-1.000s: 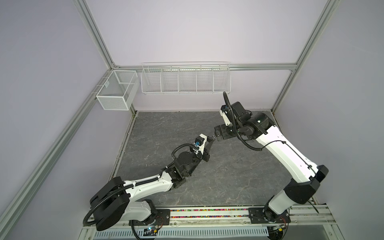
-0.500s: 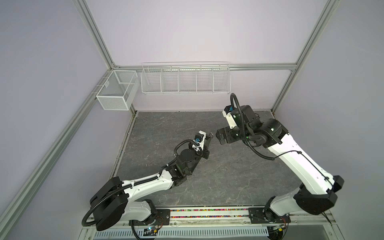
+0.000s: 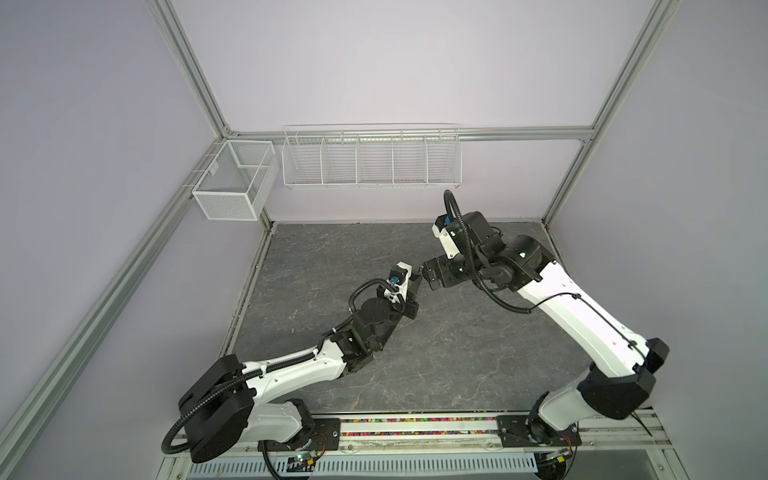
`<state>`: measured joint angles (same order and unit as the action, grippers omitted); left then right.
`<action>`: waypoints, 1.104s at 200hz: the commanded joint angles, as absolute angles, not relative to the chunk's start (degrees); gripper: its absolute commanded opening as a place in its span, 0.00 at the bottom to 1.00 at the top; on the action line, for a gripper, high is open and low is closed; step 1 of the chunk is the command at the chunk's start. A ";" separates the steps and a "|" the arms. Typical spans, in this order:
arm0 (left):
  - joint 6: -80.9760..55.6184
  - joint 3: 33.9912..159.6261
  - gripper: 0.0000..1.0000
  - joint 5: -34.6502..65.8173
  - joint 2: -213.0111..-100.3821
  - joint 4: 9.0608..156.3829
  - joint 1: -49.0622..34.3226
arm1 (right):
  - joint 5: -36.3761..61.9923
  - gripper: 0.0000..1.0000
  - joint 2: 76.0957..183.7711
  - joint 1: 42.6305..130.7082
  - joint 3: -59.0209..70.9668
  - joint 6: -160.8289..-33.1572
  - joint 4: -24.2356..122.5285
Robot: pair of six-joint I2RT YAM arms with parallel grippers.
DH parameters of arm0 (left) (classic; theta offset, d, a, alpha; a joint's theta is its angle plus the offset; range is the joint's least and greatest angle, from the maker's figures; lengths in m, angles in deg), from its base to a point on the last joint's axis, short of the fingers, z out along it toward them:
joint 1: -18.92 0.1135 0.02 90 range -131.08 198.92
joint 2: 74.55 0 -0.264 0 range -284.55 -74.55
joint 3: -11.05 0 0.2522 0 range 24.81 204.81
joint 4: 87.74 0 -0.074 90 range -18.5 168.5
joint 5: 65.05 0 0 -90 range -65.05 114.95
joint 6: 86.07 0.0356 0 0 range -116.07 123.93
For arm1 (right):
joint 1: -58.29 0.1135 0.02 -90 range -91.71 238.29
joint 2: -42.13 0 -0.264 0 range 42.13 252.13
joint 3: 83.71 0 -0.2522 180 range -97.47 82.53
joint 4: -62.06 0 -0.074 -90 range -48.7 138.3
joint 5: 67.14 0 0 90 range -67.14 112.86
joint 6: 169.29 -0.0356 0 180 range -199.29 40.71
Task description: Unlock with the key
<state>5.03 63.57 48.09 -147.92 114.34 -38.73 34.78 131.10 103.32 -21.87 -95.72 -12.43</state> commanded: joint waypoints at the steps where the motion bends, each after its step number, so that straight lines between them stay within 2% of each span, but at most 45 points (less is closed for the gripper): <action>1: 4.91 64.67 0.00 48.64 -146.19 115.33 -38.65 | 36.06 0.97 131.37 102.92 -21.45 -94.64 -12.09; 55: 4.81 64.64 0.00 48.26 -145.70 115.40 -38.65 | 37.94 0.97 131.39 102.73 -21.67 -94.47 -13.16; 130: 2.73 65.74 0.00 49.61 -145.25 111.32 -38.65 | 34.91 0.97 127.94 102.50 -20.35 -93.67 -12.26; 162: -8.22 72.35 0.00 50.82 -144.08 88.12 -38.65 | 31.06 0.92 122.79 99.26 -11.94 -95.13 -8.94; 188: -20.42 78.31 0.00 47.45 -145.36 67.48 -38.65 | 24.34 0.89 118.47 94.49 0.14 -97.43 -2.25; 221: -32.54 80.77 0.00 38.63 -148.23 56.17 -38.65 | 20.92 0.89 113.26 90.79 13.71 -99.36 6.95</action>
